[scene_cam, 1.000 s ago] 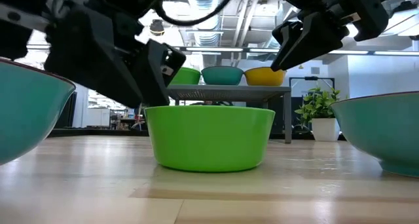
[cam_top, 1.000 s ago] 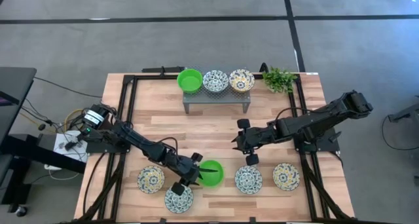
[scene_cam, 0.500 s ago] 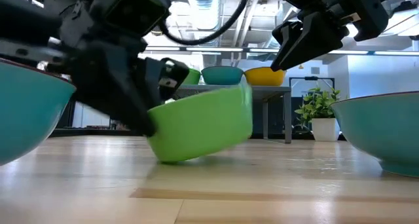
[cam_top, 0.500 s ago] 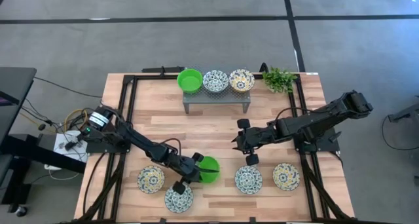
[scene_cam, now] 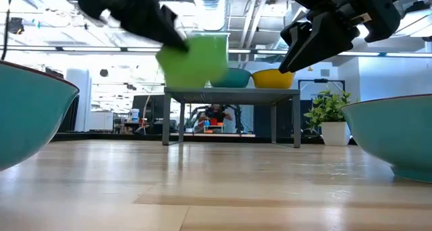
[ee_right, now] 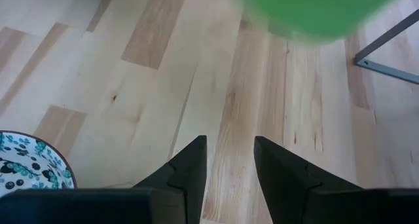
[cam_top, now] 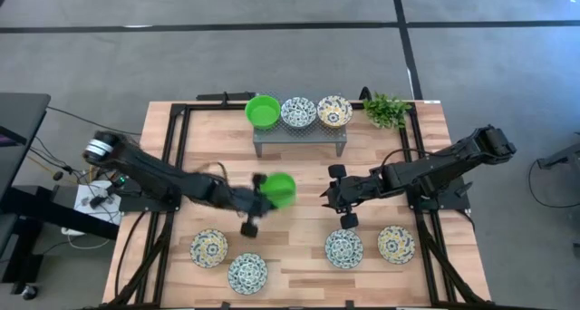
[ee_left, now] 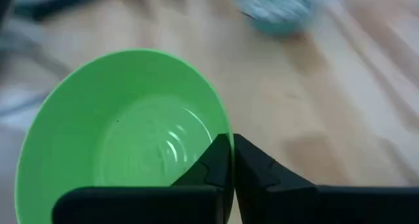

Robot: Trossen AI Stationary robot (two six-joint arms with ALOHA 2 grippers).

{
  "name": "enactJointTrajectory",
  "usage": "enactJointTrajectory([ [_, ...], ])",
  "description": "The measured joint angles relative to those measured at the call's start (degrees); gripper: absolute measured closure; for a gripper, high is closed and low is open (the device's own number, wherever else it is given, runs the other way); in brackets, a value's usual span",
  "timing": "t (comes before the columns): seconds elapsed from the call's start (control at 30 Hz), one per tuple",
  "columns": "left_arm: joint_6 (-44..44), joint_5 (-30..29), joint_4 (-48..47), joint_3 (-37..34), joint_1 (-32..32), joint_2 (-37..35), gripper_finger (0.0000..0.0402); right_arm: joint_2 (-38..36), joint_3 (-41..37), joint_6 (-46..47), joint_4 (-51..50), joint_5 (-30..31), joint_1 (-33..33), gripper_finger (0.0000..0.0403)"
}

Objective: Pick & Place Mini bowls
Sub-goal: Stack the green bowl on top of the green bowl on the shelf

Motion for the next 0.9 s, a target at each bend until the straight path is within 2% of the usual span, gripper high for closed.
enactJointTrajectory([
  [0.17,6.69,-6.86,-2.79,0.07,5.35,-10.35,0.0393,0.00,0.00,-0.02,0.07,0.00,-0.61,0.0279],
  [0.4,10.59,-8.06,-2.29,0.07,19.01,-18.90,0.0386,0.00,0.00,-0.49,0.13,-0.01,-1.44,0.0279],
  [0.53,10.70,-7.29,-2.26,0.07,26.78,-18.76,0.0394,0.00,0.00,-1.53,0.13,-0.02,-1.73,0.0280],
  [0.63,10.70,-3.66,-2.20,0.07,30.72,-16.77,0.0391,0.00,0.00,-1.55,0.13,0.00,-1.71,0.0280],
  [0.7,10.72,-1.77,-1.48,0.07,32.25,-15.04,0.0392,0.00,0.00,-1.56,0.13,-0.02,-1.71,0.0280],
  [0.9,15.45,-1.56,3.80,0.07,33.19,-9.76,0.0391,0.00,0.00,-3.06,0.13,-0.02,-1.71,0.0280],
])
